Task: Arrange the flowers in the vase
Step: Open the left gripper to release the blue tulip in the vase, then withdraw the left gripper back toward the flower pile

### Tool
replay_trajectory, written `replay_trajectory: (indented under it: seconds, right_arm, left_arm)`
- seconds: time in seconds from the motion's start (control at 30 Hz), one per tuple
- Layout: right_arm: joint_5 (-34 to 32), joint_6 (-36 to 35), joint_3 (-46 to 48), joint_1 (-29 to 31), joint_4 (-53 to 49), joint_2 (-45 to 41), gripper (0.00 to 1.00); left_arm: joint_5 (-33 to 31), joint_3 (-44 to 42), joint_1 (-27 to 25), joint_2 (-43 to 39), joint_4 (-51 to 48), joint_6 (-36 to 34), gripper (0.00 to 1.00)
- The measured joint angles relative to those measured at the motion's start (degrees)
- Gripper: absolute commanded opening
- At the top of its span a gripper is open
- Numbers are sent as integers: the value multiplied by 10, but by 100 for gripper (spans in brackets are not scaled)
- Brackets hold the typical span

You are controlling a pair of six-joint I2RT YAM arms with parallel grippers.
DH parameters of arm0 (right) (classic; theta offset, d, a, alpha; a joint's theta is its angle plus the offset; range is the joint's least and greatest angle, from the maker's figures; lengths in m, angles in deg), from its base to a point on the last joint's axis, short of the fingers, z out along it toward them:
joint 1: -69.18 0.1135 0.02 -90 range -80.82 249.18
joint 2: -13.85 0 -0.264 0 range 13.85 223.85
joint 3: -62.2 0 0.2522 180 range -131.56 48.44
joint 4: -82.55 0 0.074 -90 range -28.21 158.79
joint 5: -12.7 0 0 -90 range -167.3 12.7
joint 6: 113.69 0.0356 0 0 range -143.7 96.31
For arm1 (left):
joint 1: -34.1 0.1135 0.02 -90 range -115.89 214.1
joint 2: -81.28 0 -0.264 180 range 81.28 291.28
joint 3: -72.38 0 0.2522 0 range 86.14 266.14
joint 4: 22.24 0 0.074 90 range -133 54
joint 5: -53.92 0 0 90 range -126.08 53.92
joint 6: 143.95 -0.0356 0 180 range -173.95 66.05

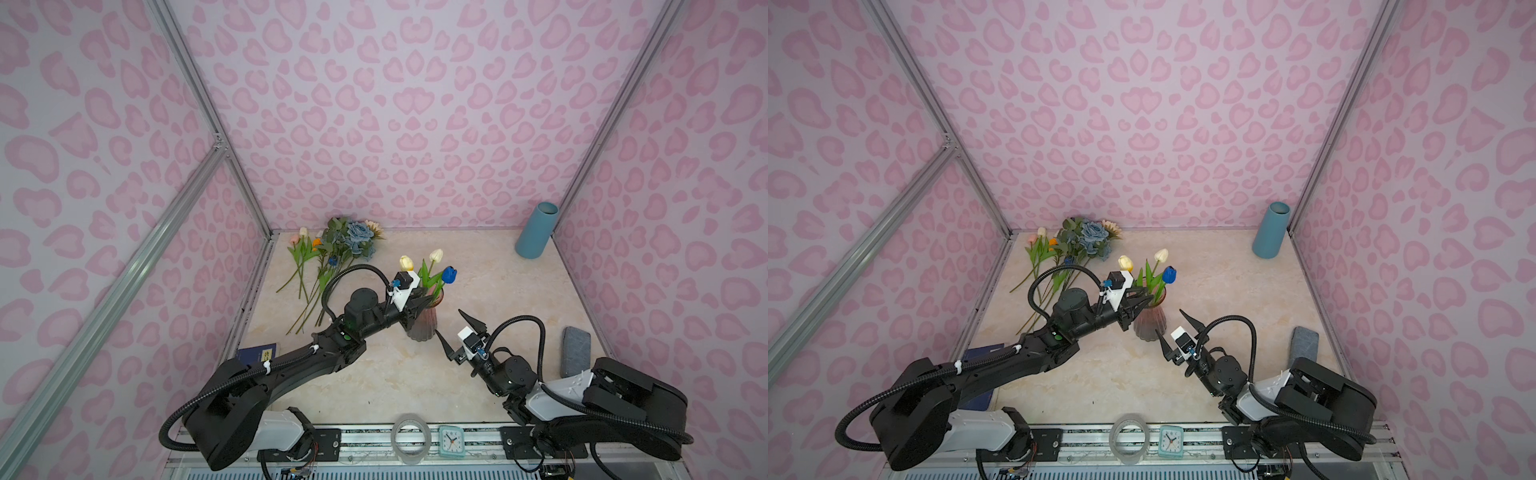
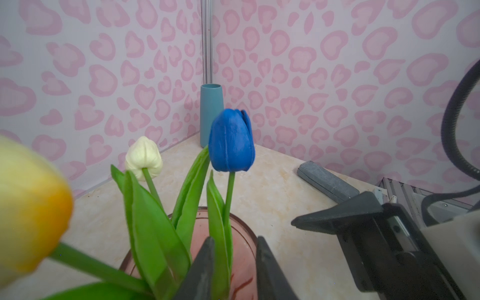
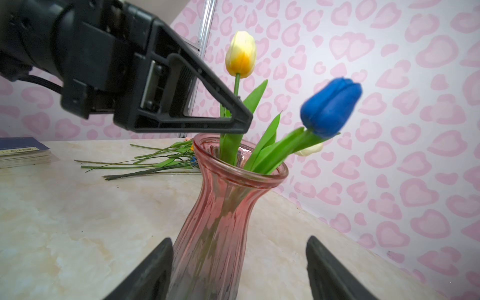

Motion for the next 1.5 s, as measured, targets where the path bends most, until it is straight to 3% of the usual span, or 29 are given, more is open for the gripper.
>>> replay_trajectory:
  seconds: [0.33,0.43,0.57,0.7,0.9,1.13,1.3,1.5]
  right_arm:
    - [2,2,0,0,0,-16,80]
    - [3,2,0,0,-1,-23,80]
    - [11,4,-5,0,-4,-19,83]
    - [36,14,-5,0,-9,-38,85]
    - [62,29,-29,-1,-103,-156,86]
    - [61,66,-42,-55,-248,-310,86]
    - [60,86,-38,-77,-313,-372,86]
    - [72,96,-39,-78,-335,-382,86]
  left_arm:
    - [-35,-46,0,-110,-2,-13,34]
    - [-68,-70,0,-166,-4,-27,35]
    - [-132,-109,5,-249,-10,-60,45]
    - [-190,-149,61,-314,-19,-85,51]
    - [-256,-195,188,-354,-45,-65,66]
    - [-366,-100,295,-233,-173,-2,67]
    - [-342,-8,391,-112,-275,52,68]
    - [-288,116,457,36,-393,69,65]
